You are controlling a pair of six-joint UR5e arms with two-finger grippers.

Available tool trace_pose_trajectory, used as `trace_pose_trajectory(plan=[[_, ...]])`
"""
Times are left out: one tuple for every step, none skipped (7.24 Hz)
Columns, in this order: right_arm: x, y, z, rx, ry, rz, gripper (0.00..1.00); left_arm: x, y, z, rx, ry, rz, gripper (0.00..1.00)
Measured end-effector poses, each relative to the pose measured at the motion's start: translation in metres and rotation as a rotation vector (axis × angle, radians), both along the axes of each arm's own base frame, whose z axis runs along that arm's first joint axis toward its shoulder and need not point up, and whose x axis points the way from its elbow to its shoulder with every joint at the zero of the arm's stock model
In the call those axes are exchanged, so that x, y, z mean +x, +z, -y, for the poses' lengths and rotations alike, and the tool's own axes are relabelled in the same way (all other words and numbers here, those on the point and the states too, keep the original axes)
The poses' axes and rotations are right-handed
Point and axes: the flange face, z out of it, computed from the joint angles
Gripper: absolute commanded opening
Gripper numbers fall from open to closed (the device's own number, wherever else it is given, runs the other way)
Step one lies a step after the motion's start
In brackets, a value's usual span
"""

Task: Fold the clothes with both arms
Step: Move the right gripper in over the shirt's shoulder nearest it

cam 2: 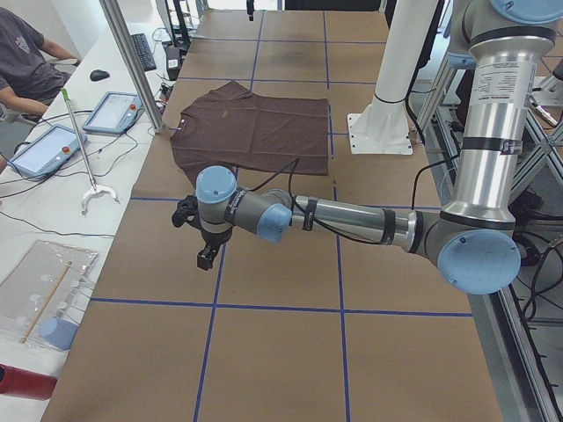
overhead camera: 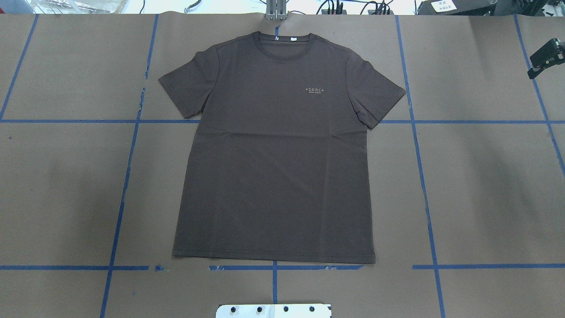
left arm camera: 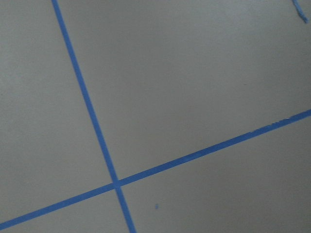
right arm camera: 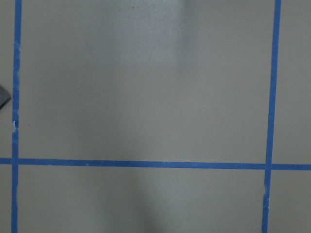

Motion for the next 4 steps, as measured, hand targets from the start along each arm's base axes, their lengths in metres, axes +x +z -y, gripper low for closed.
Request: trace_pose_trajectory(plan=[[0.002, 0.001, -0.001, -0.001, 0.004, 0.000, 1.00, -0.012, 0.010, 0.003, 0.003, -0.013, 0.002, 1.00], [0.004, 0.002, -0.003, -0.004, 0.008, 0.000, 1.00, -0.021, 0.011, 0.006, 0.013, -0.027, -0.001, 1.00], [0.004, 0.001, -0.005, -0.005, 0.014, 0.001, 1.00, -0.025, 0.003, 0.007, 0.030, -0.035, -0.004, 1.00], [0.004, -0.005, -0.006, 0.002, 0.018, 0.004, 1.00, -0.026, -0.006, 0.002, 0.047, -0.040, -0.007, 1.00]])
